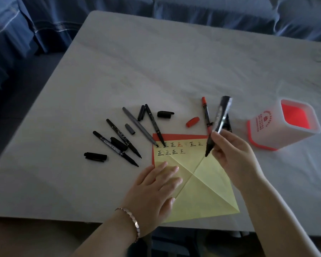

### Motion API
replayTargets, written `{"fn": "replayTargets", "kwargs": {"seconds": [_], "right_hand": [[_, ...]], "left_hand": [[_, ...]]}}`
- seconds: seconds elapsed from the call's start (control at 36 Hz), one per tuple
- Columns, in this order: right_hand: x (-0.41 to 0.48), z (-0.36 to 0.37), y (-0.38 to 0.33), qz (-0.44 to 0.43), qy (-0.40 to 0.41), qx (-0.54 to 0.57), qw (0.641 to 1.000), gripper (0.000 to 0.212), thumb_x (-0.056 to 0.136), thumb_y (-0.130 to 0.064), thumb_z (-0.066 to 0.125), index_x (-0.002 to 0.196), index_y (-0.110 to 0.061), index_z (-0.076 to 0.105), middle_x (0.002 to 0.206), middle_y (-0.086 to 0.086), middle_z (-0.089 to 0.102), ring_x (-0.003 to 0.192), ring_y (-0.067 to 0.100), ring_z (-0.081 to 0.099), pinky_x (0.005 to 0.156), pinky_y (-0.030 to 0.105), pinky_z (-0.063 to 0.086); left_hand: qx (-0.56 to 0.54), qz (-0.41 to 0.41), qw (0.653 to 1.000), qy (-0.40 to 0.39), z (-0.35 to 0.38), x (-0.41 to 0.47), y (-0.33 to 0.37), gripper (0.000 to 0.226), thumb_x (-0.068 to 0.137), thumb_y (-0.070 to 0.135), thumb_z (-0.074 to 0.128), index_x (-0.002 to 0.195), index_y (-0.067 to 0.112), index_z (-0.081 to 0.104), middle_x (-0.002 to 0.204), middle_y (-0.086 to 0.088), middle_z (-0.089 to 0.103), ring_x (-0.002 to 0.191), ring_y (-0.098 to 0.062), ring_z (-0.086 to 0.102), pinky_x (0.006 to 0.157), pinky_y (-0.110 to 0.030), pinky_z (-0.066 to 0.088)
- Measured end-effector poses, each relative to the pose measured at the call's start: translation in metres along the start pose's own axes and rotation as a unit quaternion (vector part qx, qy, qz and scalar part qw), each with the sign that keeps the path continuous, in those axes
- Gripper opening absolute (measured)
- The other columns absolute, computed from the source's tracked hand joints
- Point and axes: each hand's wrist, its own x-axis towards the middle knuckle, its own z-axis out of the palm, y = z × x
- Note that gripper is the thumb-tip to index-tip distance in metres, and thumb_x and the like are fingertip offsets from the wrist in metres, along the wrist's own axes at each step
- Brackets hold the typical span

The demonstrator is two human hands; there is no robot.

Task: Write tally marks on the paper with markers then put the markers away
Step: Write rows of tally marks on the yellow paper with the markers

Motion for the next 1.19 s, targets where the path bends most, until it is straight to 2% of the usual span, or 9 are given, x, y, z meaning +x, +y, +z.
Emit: {"fn": "replayTargets", "kwargs": {"seconds": [0.08,0.19,0.33,0.42,0.5,0.64,0.78,0.89,1.19], "right_hand": [[-0.009,-0.011,0.004,-0.039,0.037,-0.004,0.999,0.004,0.082,-0.009,0.059,0.081,-0.011,0.062,0.068,0.000,0.059,0.056,0.006,0.045,0.051,0.011,0.042],[-0.015,-0.019,0.006,-0.099,0.085,-0.043,0.991,0.006,0.081,-0.004,0.061,0.081,-0.009,0.059,0.058,-0.002,0.065,0.056,0.005,0.059,0.056,0.013,0.050],[-0.015,-0.015,0.011,-0.160,0.107,-0.056,0.980,0.016,0.083,0.001,0.059,0.078,-0.014,0.056,0.057,-0.001,0.067,0.053,0.009,0.062,0.056,0.018,0.053],[-0.012,-0.011,0.015,-0.181,0.097,-0.065,0.977,0.008,0.085,-0.004,0.057,0.083,-0.012,0.059,0.061,-0.002,0.067,0.056,0.012,0.063,0.057,0.020,0.053],[-0.008,-0.003,0.019,-0.183,0.071,-0.091,0.976,0.007,0.080,-0.018,0.059,0.087,-0.017,0.061,0.068,-0.004,0.069,0.059,0.012,0.065,0.055,0.022,0.053],[0.002,0.010,0.025,-0.191,0.077,-0.148,0.967,0.009,0.081,-0.013,0.066,0.083,-0.021,0.063,0.074,0.004,0.068,0.061,0.008,0.063,0.055,0.018,0.049],[0.011,0.023,0.035,-0.175,0.158,-0.139,0.962,0.014,0.072,-0.018,0.075,0.066,-0.017,0.063,0.060,-0.003,0.065,0.054,0.008,0.061,0.052,0.017,0.048],[0.015,0.023,0.040,-0.188,0.191,-0.144,0.952,0.023,0.078,-0.013,0.070,0.060,-0.013,0.055,0.041,-0.007,0.055,0.037,0.000,0.050,0.042,0.009,0.039],[0.018,0.020,0.046,-0.215,0.186,-0.213,0.935,0.037,0.078,-0.004,0.066,0.050,-0.019,0.046,0.043,-0.019,0.052,0.043,-0.002,0.049,0.046,0.006,0.035]], "left_hand": [[0.033,-0.007,0.999,-0.019,-0.006,0.004,0.005,0.040,0.078,0.037,0.038,0.114,0.028,0.051,0.130,0.005,0.054,0.124,-0.018,0.046,0.107,-0.035,0.030],[0.046,-0.021,0.998,-0.024,-0.012,0.010,0.014,0.035,0.075,0.036,0.035,0.104,0.028,0.052,0.121,0.002,0.059,0.118,-0.019,0.052,0.099,-0.038,0.035],[0.042,-0.028,0.998,-0.027,-0.009,0.023,0.024,0.047,0.083,0.045,0.034,0.124,0.025,0.045,0.135,-0.002,0.049,0.127,-0.020,0.043,0.104,-0.041,0.034],[0.031,-0.013,0.998,-0.045,0.001,0.026,0.023,0.053,0.085,0.052,0.033,0.132,0.028,0.039,0.143,-0.003,0.038,0.133,-0.023,0.031,0.107,-0.042,0.020],[0.041,0.006,0.998,-0.050,0.008,0.025,0.019,0.056,0.085,0.055,0.030,0.134,0.029,0.038,0.145,-0.004,0.034,0.135,-0.023,0.021,0.104,-0.042,0.018],[0.037,0.008,0.999,-0.036,0.008,0.025,0.019,0.057,0.090,0.055,0.011,0.132,0.029,0.039,0.142,-0.003,0.039,0.134,-0.023,0.022,0.103,-0.042,0.019],[0.012,0.002,1.000,-0.021,0.012,0.027,0.018,0.059,0.081,0.059,0.037,0.132,0.031,0.040,0.143,-0.004,0.039,0.133,-0.024,0.024,0.102,-0.043,0.021],[0.000,-0.005,1.000,-0.010,0.011,0.027,0.019,0.059,0.078,0.059,0.040,0.130,0.031,0.042,0.141,-0.004,0.042,0.132,-0.024,0.027,0.103,-0.043,0.021],[-0.017,-0.006,1.000,-0.003,0.011,0.027,0.018,0.057,0.079,0.057,0.039,0.129,0.031,0.043,0.140,-0.004,0.042,0.133,-0.023,0.025,0.105,-0.043,0.018]]}}
